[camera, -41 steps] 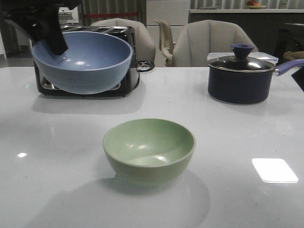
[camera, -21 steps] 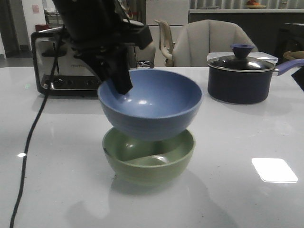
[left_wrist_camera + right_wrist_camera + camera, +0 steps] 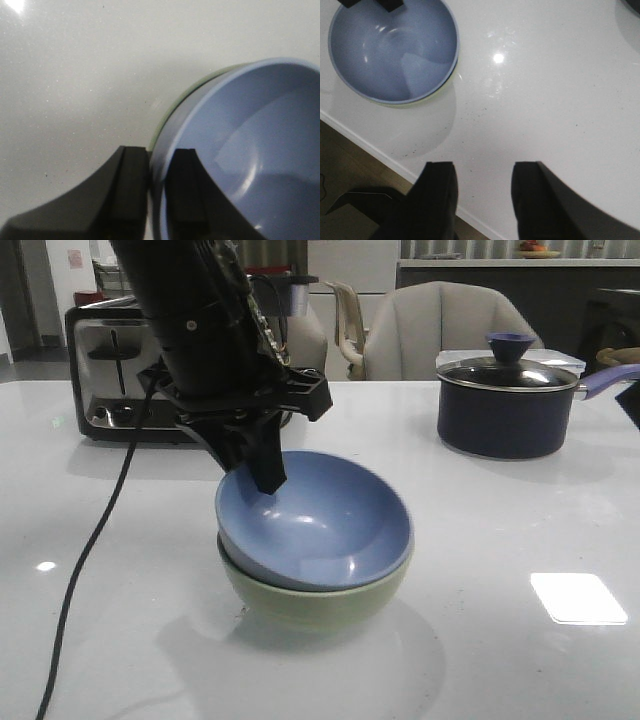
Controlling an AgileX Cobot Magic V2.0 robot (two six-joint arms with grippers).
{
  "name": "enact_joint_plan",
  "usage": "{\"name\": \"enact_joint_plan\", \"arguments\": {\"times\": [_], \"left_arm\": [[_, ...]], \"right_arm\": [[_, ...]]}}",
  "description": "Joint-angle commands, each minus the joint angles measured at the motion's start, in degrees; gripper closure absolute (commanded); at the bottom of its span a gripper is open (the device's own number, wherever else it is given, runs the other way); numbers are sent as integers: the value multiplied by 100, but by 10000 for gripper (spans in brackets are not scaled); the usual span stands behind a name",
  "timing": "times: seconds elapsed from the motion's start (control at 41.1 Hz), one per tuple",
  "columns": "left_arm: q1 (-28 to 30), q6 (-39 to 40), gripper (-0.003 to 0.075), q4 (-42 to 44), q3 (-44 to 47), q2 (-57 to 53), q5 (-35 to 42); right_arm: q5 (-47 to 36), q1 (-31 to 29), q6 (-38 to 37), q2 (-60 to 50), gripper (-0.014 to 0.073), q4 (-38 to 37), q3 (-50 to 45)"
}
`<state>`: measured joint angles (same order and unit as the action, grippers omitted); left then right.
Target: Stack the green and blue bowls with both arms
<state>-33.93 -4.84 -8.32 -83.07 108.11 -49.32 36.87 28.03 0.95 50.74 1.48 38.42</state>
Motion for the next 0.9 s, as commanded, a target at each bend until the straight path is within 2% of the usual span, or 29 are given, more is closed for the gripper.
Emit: {"name": "enact_joint_plan", "arguments": {"times": [0.0, 0.049, 0.122, 0.462, 0.657, 0.876], "left_arm": [[-25, 8, 339, -55, -181, -291, 219], [-25, 8, 279, -55, -181, -305, 219], [-25, 8, 238, -42, -181, -392, 186], [-25, 8, 240, 287, 86, -1952, -24], [-25, 8, 240, 441, 1005, -3287, 207], [-25, 8, 240, 637, 2441, -4926, 660]], "right_arm": [[-315, 7, 42, -70, 208, -60, 150], [-315, 7, 42, -70, 208, -60, 150], [-315, 7, 42, -70, 208, -60, 150], [-315, 7, 42, -70, 208, -60, 150], [-315, 7, 42, -70, 208, -60, 150], [-325, 7, 42, -70, 208, -60, 150]]}}
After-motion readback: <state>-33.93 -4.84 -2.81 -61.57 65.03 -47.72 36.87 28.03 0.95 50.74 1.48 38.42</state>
